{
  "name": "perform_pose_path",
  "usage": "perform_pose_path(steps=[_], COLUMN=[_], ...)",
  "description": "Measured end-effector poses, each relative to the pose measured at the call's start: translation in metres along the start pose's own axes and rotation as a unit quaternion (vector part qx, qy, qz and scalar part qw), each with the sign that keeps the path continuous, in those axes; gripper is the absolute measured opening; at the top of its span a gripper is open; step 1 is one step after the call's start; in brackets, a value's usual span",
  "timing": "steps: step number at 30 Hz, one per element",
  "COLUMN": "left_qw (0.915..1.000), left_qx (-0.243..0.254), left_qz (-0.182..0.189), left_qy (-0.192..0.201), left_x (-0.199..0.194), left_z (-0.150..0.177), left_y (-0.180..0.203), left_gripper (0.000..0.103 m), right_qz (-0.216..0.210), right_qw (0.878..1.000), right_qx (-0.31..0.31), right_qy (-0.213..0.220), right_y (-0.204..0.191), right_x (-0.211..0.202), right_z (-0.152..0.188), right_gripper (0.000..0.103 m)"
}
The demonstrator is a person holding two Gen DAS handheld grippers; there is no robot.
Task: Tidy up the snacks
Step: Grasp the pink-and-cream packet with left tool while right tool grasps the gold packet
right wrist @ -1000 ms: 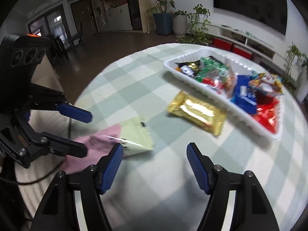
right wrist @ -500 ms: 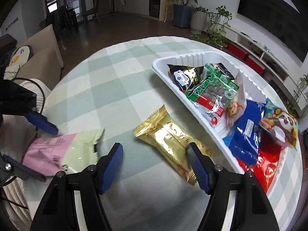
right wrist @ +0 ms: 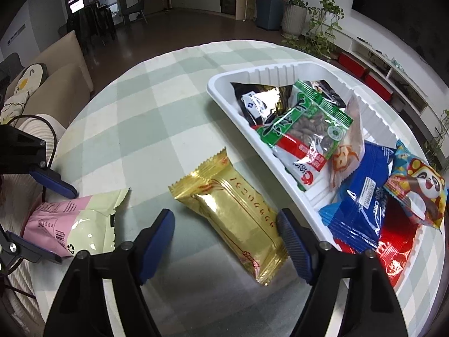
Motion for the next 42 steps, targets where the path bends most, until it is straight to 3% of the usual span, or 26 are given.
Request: perform_pose_path(steps=[4, 10, 18, 22, 31, 35, 42], left_qw=[1.0, 0.9999, 0.9992, 0.999, 0.9979, 0.9973, 0.9965], left_qx=[0.001, 0.004, 0.016, 0.018, 0.032, 0.038, 0.045], left_qz=[-0.004, -0.014, -0.035, -0.041, -0.055, -0.062, -0.069], left_qy=[0.001, 0.002, 0.003, 0.004, 0.009, 0.012, 0.014], left_x=[0.0, 0.002, 0.006, 0.007, 0.009, 0.01, 0.01], left_z=[0.0, -0.003, -0.005, -0.006, -0.005, -0.004, -0.003], left_y=[0.001, 0.001, 0.006, 0.008, 0.01, 0.012, 0.013], left_gripper=[0.061, 0.061, 0.061, 0.061, 0.062, 0.062, 0.061], right_qz=[0.004, -0.003, -0.003, 0.014, 0.019, 0.016, 0.021], right_qw=[1.0, 0.998, 0.998, 0.998, 0.999, 0.998, 0.997], right_qx=[0.027, 0.058, 0.067, 0.056, 0.048, 0.055, 0.074], right_qy=[0.005, 0.014, 0.014, 0.019, 0.005, 0.004, 0.012], right_y=[0.008, 0.01, 0.006, 0.004, 0.0, -0.003, -0.007], right_x=[-0.006, -0.012, -0.018, -0.017, -0.008, -0.009, -0.012], right_z=[0.007, 0.02, 0.034, 0.033, 0.02, 0.02, 0.029], right_gripper=[0.052, 0.047, 0.047, 0.066, 0.066, 0.057, 0.051])
Point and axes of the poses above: each gripper's, at about its wrist camera, not at the fingertips, and x roughly the way its jaws point, y to its right, z to its underside, the point moved 2 cm from there along x, roughly the way its jaws point, and after that the axes turned 12 degrees about -y, right-handed, at the moved point
